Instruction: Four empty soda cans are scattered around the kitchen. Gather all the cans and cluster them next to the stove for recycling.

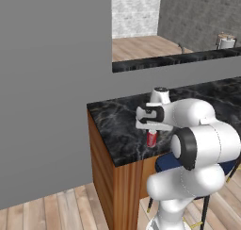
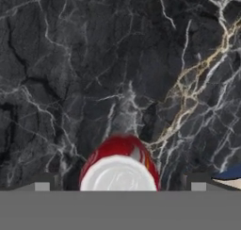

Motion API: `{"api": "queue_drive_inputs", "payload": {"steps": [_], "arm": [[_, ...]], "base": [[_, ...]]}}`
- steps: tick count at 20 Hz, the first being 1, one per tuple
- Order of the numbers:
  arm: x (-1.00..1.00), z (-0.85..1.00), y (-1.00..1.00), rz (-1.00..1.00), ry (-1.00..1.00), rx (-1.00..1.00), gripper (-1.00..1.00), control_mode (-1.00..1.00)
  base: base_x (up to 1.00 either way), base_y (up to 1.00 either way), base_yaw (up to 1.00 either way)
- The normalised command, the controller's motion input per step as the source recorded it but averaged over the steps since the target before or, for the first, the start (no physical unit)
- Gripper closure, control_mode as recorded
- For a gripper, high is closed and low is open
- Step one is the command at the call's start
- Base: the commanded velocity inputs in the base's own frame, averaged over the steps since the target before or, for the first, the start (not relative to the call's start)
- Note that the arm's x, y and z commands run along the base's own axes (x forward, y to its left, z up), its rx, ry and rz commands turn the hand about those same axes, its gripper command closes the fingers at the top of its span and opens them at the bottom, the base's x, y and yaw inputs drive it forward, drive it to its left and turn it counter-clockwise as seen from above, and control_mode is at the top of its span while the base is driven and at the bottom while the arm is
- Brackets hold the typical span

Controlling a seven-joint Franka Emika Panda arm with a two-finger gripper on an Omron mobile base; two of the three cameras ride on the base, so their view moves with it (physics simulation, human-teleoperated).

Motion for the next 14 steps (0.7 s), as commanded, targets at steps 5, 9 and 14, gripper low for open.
{"api": "queue_drive_inputs", "payload": {"steps": [5, 9, 14], "arm": [[0.11, -0.12, 0.0, -0.03, 0.0, 0.0, -1.0, -1.0], [0.01, -0.04, 0.0, -0.04, 0.0, 0.0, -1.0, -1.0], [0.0, -0.06, 0.0, -0.05, 0.0, 0.0, -1.0, -1.0]], "base": [[0.0, 0.0, 0.0], [0.0, 0.0, 0.0], [0.0, 0.0, 0.0]]}}
